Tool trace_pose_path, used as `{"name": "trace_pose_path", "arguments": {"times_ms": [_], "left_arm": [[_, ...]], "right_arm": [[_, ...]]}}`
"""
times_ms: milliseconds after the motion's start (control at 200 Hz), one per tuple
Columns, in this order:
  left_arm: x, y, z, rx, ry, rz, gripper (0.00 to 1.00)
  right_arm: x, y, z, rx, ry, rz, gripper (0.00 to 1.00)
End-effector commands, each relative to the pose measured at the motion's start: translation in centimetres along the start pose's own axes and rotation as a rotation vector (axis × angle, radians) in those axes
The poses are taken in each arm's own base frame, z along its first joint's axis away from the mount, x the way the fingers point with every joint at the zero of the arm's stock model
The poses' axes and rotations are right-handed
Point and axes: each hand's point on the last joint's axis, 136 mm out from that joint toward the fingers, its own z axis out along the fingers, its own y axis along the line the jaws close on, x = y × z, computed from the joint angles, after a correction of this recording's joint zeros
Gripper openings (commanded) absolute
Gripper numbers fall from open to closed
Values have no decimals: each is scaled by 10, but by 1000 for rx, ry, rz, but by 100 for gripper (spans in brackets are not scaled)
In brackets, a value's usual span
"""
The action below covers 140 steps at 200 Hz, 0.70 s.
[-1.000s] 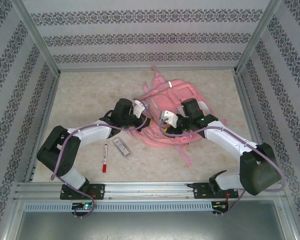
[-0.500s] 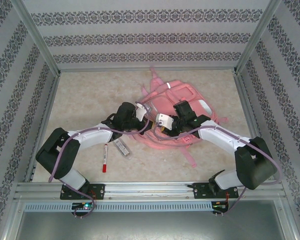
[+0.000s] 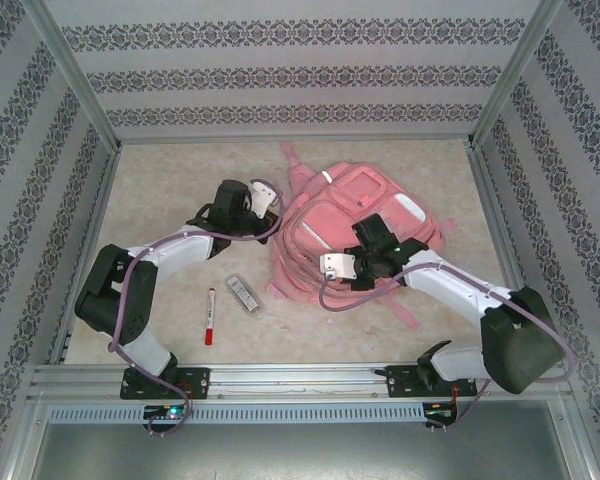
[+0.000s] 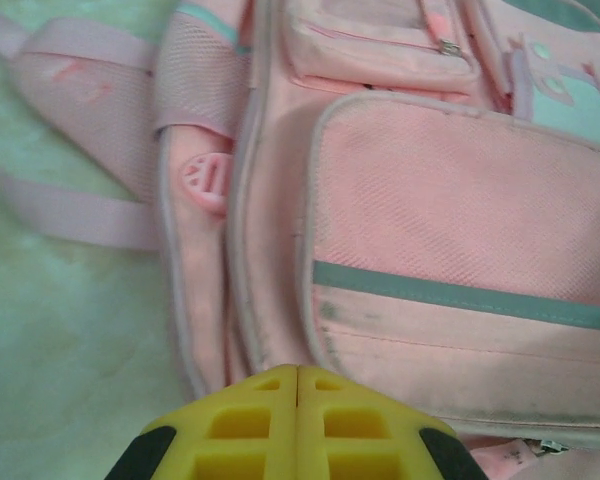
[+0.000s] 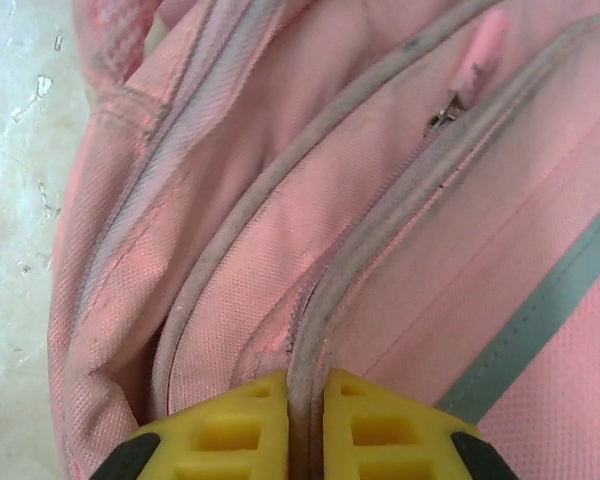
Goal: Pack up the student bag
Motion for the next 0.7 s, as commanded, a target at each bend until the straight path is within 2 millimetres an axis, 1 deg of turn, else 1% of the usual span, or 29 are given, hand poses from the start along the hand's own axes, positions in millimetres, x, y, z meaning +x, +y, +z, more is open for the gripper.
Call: {"name": "trace_pose_path", "arguments": {"times_ms": [0,20,60,95,130,195,250,320,405,455,550,615,635,655,695], "left_arm": [[11,-44,-1,159,31,27,0],[9,-47,-4,177,17,14,0],[5,-54,-10,207,-9,-4,0],[2,-58,-16,220,-30,-3,4],[1,-63,-21,239,-44,5,7],[4,-65,-28,235,-45,35,12],[10,-65,-30,225,-28,79,15],[15,-65,-32,220,-10,123,23],[20,-68,-32,245,-14,207,31],[21,-69,-31,250,-22,249,35],[27,-69,-30,255,-28,344,37],[33,-73,-31,288,-21,420,31],[35,-75,-31,298,-16,441,30],[37,-75,-30,304,-10,458,30],[39,-75,-28,309,-3,479,30]], "right_arm": [[-22,6,-16,-18,-135,76,17],[-25,4,-18,-8,-152,89,21],[-29,0,-22,16,-170,109,34],[-32,-4,-25,31,-184,130,44],[-36,-7,-27,39,-205,154,50],[-47,-13,-28,42,-252,205,54],[-54,-19,-25,51,-273,255,55],[-58,-26,-17,66,-277,291,55],[-51,-39,-1,132,-214,321,55],[-47,-41,8,147,-164,317,56],[-41,-34,25,112,-79,277,58],[-32,-32,36,115,-1,252,59],[-28,-32,39,122,25,242,58],[-24,-33,41,137,49,235,55],[-17,-37,43,167,92,223,43]]}}
